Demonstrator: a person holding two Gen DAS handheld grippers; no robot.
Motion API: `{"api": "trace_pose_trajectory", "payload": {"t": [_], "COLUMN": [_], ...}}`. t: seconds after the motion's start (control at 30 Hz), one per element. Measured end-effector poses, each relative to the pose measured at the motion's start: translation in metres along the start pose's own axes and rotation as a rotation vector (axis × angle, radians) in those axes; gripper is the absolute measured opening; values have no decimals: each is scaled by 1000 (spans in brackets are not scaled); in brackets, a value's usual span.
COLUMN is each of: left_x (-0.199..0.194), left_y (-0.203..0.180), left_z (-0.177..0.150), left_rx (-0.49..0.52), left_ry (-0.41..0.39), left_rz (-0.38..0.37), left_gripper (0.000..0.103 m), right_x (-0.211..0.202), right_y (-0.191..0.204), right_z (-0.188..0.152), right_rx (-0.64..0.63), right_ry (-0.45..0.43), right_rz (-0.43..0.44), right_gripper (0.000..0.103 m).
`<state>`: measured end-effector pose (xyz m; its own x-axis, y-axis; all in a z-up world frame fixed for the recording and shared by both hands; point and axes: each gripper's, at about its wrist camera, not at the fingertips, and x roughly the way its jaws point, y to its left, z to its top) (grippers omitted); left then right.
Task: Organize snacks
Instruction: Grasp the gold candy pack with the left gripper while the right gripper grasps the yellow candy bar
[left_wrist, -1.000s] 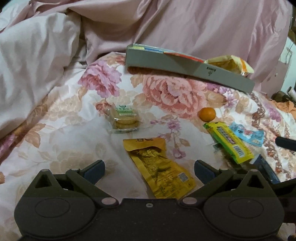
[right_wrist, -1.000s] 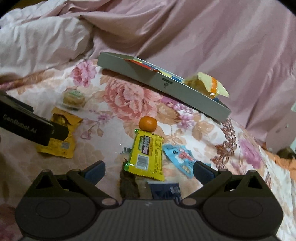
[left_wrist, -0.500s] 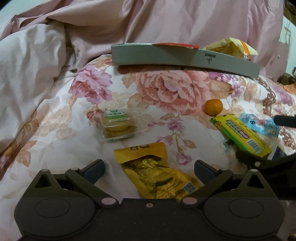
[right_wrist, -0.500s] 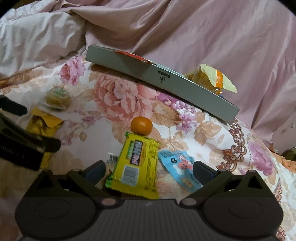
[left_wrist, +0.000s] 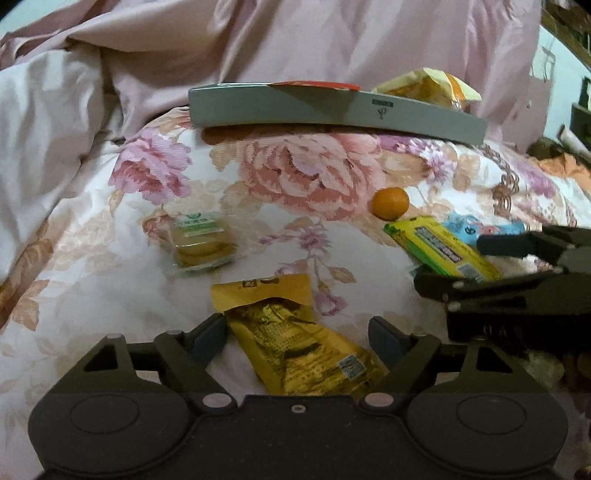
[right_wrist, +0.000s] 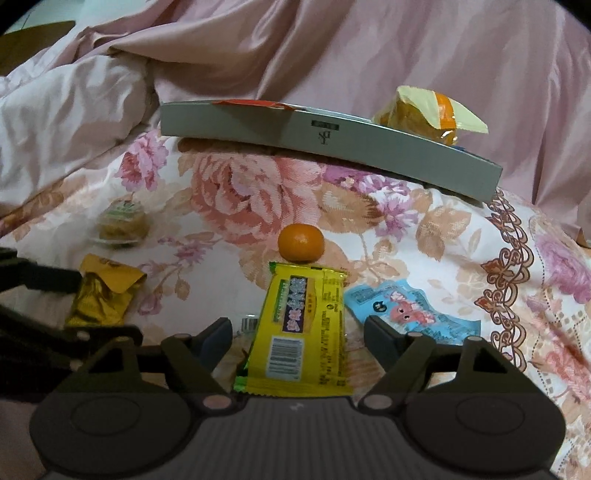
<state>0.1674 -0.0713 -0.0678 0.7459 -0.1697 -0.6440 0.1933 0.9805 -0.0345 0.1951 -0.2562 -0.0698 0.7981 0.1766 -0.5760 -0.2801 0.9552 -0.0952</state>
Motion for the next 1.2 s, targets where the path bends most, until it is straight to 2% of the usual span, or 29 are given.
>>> {"api": "trace_pose_trajectory", "payload": {"t": [0.07, 0.13, 0.17, 0.33, 0.5, 0.57, 0.67, 0.83, 0.93, 1.03, 1.1, 1.2], "left_x": [1, 1, 1, -5, -13, -16, -19, -14, -14, -15, -16, -16], "left_y": [0, 3, 4, 13, 21, 21, 17, 9, 12, 11, 11, 12], "left_z": [0, 1, 1, 1, -1, -2, -5, -8, -8, -9, -8, -8], "left_rx": [11, 16, 24, 29, 17, 22, 48, 106, 87, 87, 84, 80], "left_ry": [4, 4, 4, -1, 12, 18, 39, 73, 75, 66, 59, 44], "left_rz": [7, 16, 25, 32, 24, 18, 13, 39, 33, 43, 44, 41], "left_gripper": [80, 70, 65, 54, 55, 66, 77, 79, 77, 67, 57, 51], "right_x": [1, 1, 1, -3, -12, -16, -16, -10, -8, -9, -9, -9], "right_y": [0, 1, 1, 9, 17, 21, 22, 18, 17, 19, 21, 23], "right_z": [1, 2, 1, 1, -1, -2, -3, -7, -7, -7, -7, -7], "right_rx": [-2, 7, 8, -11, -22, -31, -38, -16, -6, -21, -34, -40], "right_ry": [1, 7, 11, 20, 40, 45, 55, 77, 78, 74, 72, 69], "right_rz": [-7, 14, 17, 38, 96, 115, 111, 102, 106, 116, 114, 107], "right_gripper": [72, 62, 60, 53, 53, 55, 57, 66, 65, 56, 54, 53]}}
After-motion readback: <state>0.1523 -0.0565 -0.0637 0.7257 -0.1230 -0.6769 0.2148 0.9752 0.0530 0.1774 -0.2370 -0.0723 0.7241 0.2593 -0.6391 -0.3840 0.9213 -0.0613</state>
